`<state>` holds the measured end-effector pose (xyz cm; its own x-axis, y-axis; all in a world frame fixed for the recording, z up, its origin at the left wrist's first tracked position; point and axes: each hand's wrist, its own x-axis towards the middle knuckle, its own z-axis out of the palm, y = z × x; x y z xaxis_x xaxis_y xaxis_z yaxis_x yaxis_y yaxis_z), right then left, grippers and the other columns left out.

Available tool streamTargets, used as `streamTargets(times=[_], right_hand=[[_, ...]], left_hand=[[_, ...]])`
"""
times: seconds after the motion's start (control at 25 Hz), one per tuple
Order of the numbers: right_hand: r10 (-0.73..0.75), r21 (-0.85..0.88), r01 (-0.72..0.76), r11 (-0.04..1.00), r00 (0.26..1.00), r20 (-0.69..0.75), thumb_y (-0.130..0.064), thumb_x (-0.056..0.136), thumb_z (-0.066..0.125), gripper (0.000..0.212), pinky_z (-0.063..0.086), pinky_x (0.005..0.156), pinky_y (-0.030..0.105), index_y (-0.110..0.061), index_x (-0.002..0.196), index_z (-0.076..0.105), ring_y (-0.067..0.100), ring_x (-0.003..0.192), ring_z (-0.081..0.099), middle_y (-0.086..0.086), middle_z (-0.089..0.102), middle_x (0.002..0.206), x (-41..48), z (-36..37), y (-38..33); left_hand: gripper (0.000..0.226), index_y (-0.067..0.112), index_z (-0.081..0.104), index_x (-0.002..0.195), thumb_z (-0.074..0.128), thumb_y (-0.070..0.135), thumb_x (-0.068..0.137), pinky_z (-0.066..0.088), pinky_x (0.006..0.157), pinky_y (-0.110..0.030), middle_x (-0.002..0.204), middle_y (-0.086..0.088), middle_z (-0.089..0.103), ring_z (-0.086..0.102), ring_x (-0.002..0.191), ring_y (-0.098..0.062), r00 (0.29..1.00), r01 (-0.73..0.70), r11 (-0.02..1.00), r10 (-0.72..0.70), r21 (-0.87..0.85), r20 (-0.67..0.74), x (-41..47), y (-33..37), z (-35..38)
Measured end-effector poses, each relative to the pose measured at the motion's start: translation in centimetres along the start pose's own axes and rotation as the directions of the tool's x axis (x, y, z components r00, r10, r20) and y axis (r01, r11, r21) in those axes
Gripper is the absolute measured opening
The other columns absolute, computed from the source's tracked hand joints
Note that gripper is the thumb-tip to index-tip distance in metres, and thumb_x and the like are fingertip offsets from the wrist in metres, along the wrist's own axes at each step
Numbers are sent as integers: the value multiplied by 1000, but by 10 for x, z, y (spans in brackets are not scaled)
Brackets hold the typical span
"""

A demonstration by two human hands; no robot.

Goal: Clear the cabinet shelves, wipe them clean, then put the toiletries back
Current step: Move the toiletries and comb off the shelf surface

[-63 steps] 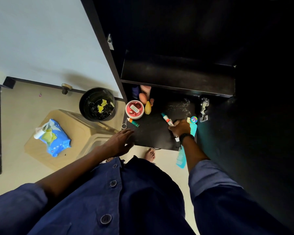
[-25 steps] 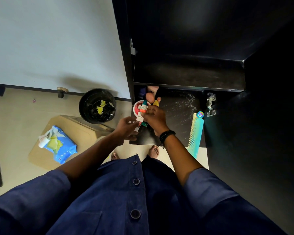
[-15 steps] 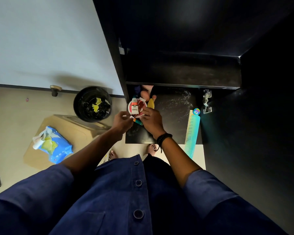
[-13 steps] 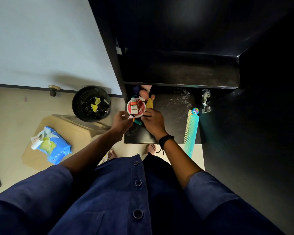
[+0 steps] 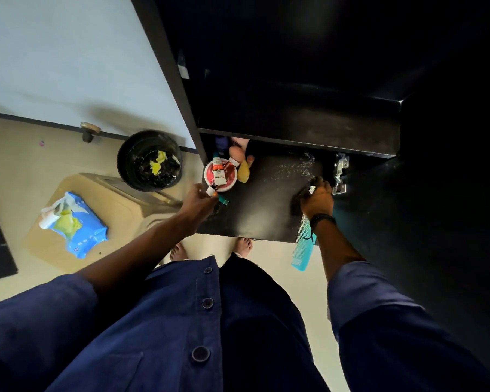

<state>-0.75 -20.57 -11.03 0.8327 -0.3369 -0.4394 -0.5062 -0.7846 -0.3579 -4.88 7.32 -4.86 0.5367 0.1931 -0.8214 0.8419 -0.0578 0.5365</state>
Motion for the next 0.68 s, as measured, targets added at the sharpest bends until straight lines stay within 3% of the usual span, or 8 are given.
streamTargets(times=[0.16,0.28,0.52,0.68], right_hand=[[-51,-101,53,993,998,28,-10,86,57,51,34,109,39,-2,135,45,42,129,40,22,31,148,8,3,4],[-71,-121,73,990,997,18,-3,90,51,44,33,111,40,-1,133,46,41,126,42,23,32,146,0,6,-2],[-304,116,291,950,946,110,-8,82,65,39,43,99,32,-7,121,59,33,110,57,18,58,123,-27,40,-55],[-308,181,283,942,943,127,-5,82,66,37,46,100,36,-6,118,62,31,114,56,17,59,123,-25,62,-91]], left_hand=[[54,9,30,137,59,9,91,51,69,-28,118,-13,48,55,91,-19,1000,-1,1000,0,-23,-9,-5,-2,0],[57,9,27,139,58,9,91,51,73,-29,124,-13,47,55,92,-19,1000,11,999,-10,-49,4,-8,-3,-1],[61,9,25,141,59,9,90,51,79,-32,138,-17,43,55,107,-25,999,39,993,-38,-114,5,-6,-8,-9],[60,11,28,141,60,11,91,50,95,-38,141,-14,41,51,118,-26,999,41,996,-43,-74,-26,-6,-15,-17]])
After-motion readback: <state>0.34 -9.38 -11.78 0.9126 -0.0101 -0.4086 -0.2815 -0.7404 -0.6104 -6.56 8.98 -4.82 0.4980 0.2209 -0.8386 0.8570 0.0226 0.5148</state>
